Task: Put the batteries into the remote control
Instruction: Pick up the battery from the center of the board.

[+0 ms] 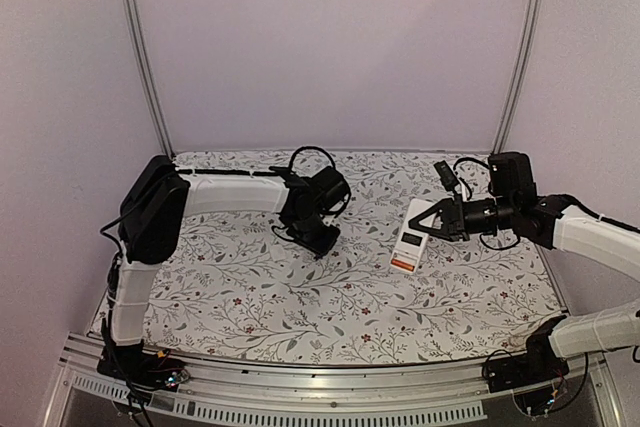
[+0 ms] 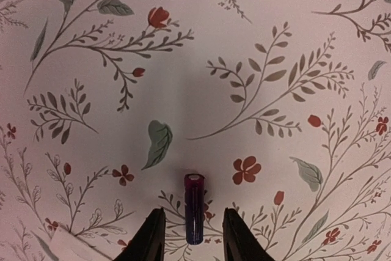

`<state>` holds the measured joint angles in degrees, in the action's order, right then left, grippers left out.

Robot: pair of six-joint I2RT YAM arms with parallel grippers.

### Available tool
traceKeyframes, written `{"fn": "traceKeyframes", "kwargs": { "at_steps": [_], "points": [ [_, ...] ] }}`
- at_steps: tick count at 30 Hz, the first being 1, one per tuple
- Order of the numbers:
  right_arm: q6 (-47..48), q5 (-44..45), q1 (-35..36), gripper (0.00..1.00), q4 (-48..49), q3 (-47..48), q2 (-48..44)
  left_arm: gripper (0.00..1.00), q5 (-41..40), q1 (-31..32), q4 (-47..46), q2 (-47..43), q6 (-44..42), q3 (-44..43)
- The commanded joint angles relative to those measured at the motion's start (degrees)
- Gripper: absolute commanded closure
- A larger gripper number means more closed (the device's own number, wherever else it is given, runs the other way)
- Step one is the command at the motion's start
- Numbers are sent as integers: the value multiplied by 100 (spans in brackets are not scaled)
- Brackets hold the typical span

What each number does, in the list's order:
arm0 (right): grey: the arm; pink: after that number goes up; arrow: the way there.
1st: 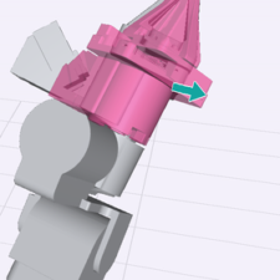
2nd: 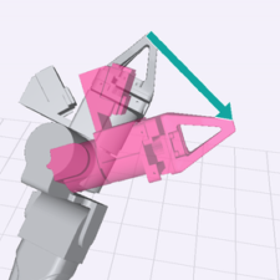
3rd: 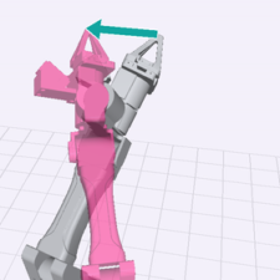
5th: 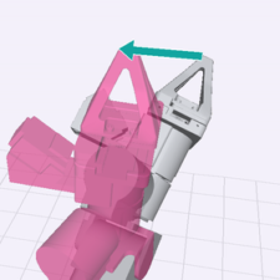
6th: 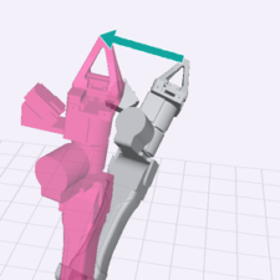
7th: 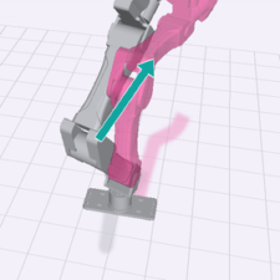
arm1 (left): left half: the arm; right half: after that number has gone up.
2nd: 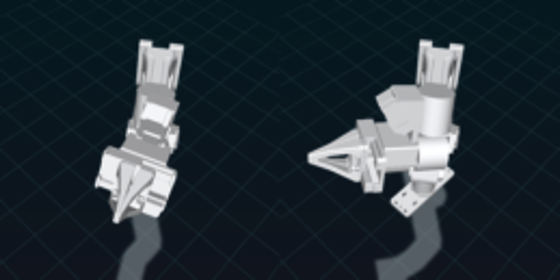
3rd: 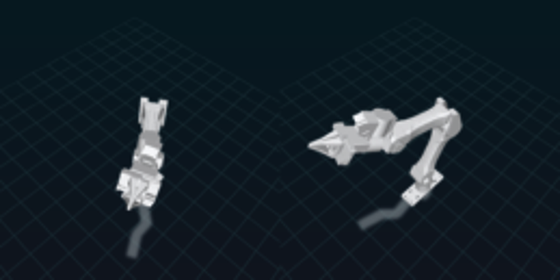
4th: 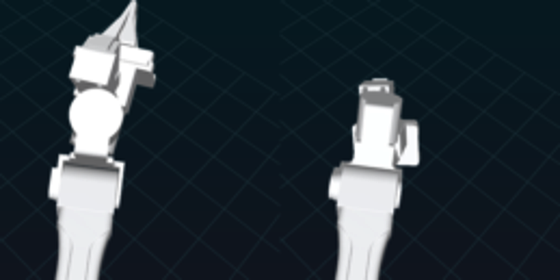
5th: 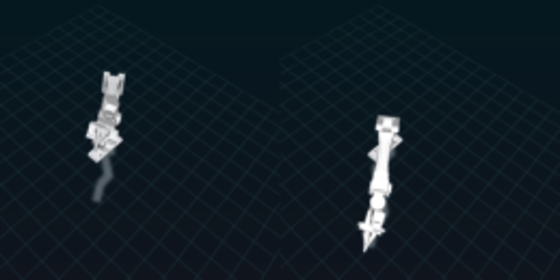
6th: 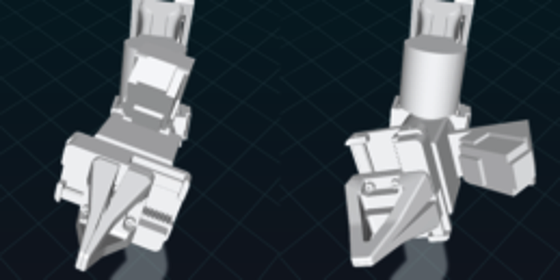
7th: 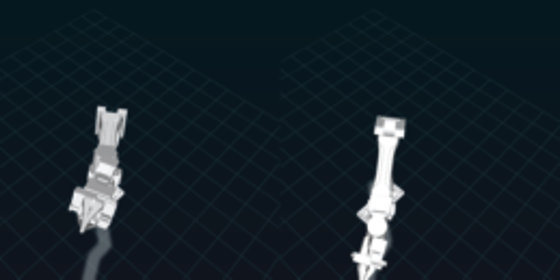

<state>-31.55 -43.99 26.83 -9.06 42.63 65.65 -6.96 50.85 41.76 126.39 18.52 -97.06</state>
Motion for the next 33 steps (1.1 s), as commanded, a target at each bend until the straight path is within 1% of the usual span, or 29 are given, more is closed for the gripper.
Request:
{"fn": "traceKeyframes", "kwargs": {
  "at_steps": [1, 6, 9, 12, 15, 16, 20, 21, 24, 27, 28, 30, 32, 33],
  "points": [
    [102, -105, -63, 100, 8, -53, -43, 69, -120, 82, 311, 225, -85, -226],
    [120, -134, -78, 100, 9, -62, -52, 71, -233, 151, 516, 453, -132, -427],
    [130, -135, -85, 100, 7, -70, -64, 75, -273, 194, 610, 564, -131, -508],
    [124, -130, -84, 100, -2, -86, -99, 82, -296, 238, 651, 618, -145, -525],
    [138, -127, -92, 100, -6, -110, -130, 84, -318, 258, 678, 650, -137, -531],
    [140, -129, -91, 100, -2, -114, -138, 86, -327, 259, 719, 670, -130, -548],
    [157, -126, -91, 100, -5, -119, -174, 99, -383, 254, 854, 615, 60, -554],
    [158, -130, -93, 100, -1, -115, -175, 100, -412, 252, 850, 542, 155, -521],
    [167, -149, -91, 100, 1, -128, -173, 100, -593, 250, 588, 81, 656, -242],
    [176, -130, -91, 100, -6, -154, -239, 100, -762, 265, 164, -640, 1559, 258],
    [180, -129, -95, 100, -8, -158, -264, 100, -829, 281, 65, -881, 1912, 422],
    [186, -133, -90, 100, -2, -166, -297, 100, -1033, 338, -12, -1310, 2912, 758],
    [200, -146, -90, 100, -2, -167, -315, 100, -1242, 432, 15, -1570, 3971, 1058],
    [208, -152, -97, 100, -7, -167, -320, 100, -1237, 466, 36, -1629, 4334, 1183]
  ]
}}
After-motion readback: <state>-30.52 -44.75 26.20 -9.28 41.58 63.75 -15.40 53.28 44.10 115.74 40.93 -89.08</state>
